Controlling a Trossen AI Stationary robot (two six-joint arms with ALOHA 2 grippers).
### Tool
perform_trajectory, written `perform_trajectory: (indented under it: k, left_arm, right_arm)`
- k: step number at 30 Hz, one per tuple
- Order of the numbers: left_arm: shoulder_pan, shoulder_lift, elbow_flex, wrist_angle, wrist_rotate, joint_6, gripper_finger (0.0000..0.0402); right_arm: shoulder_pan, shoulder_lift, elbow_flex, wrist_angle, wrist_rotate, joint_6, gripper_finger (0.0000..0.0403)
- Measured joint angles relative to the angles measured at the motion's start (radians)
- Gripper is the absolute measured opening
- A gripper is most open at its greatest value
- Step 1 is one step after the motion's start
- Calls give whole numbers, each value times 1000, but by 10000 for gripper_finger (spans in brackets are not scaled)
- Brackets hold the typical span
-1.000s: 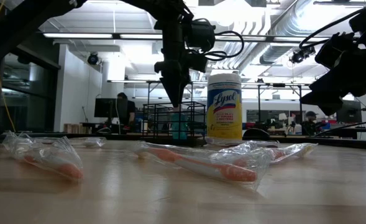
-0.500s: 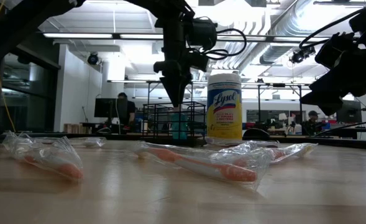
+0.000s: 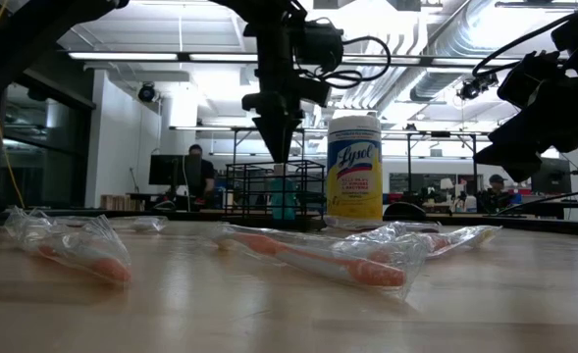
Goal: Pick & Place toothbrushing station
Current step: Put the top blue mouthwash into the black mesh organizer
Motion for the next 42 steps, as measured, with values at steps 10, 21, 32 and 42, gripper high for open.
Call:
perform_trajectory:
  k: [10, 21, 32, 42]
  left_arm:
    - [0, 0, 0, -14, 21, -28, 119]
    - [3, 0, 0, -21, 43, -37, 118]
    - [8, 13, 0, -10, 53, -32, 118]
    - [11, 14, 0, 1, 55, -22, 118]
  right_arm:
    - [0, 0, 0, 0, 0, 0, 176]
    - [0, 0, 0, 0, 0, 0, 176]
    - [0, 0, 0, 0, 0, 0, 176]
    - [0, 0, 0, 0, 0, 0, 176]
